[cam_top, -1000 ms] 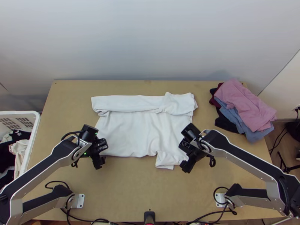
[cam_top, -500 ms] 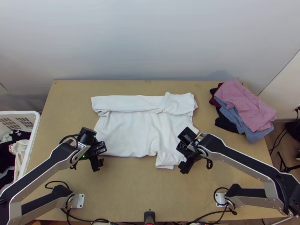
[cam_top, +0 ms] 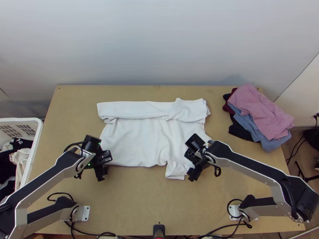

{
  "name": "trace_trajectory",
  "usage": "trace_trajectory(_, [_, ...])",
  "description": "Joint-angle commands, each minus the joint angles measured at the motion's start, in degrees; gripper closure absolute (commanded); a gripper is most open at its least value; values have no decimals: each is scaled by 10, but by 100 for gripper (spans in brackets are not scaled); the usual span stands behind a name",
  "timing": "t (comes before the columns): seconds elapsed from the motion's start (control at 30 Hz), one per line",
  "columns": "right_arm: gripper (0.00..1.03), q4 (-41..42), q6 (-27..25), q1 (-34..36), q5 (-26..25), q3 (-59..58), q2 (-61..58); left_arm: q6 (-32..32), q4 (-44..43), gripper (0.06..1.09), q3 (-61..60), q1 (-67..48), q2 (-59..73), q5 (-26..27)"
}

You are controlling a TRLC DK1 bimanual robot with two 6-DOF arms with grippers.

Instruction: Fold the t-shirt

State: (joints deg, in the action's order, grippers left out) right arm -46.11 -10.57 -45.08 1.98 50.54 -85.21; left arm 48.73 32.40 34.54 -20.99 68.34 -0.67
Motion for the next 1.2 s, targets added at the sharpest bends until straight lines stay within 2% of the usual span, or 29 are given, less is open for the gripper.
trace_trajectory(0.0, [43, 26, -1, 3, 0, -1, -18, 25, -5, 38, 14, 33, 22, 0])
trace_trajectory(0.13, [62, 30, -4, 5, 6, 3, -15, 21, 14, 54, 44, 53, 29, 8])
trace_trajectory(0.23, [80, 32, -7, 10, 23, 0, -10, 26, 22, 75, 47, 61, 35, 9])
trace_trajectory(0.33, [96, 33, -18, 10, 27, -3, -7, 29, 22, 89, 44, 65, 32, 14])
trace_trajectory(0.37, [100, 33, -22, 10, 29, -4, -7, 29, 22, 93, 45, 65, 30, 22])
trace_trajectory(0.43, [100, 31, -21, 12, 34, -5, -4, 29, 15, 103, 48, 65, 28, 24])
trace_trajectory(0.63, [100, -28, -37, 67, 111, 14, 24, 37, 17, 104, 70, 87, 25, 39])
trace_trajectory(0.77, [100, -46, -76, 129, 117, 25, 36, 44, 19, 104, 112, 132, 43, 64])
trace_trajectory(0.9, [100, -66, -94, 182, 137, 83, 18, 34, 21, 104, 166, 150, 86, 71])
trace_trajectory(1.17, [100, -93, -99, 214, 147, 210, -62, -14, 14, 104, 265, 152, 190, 79])
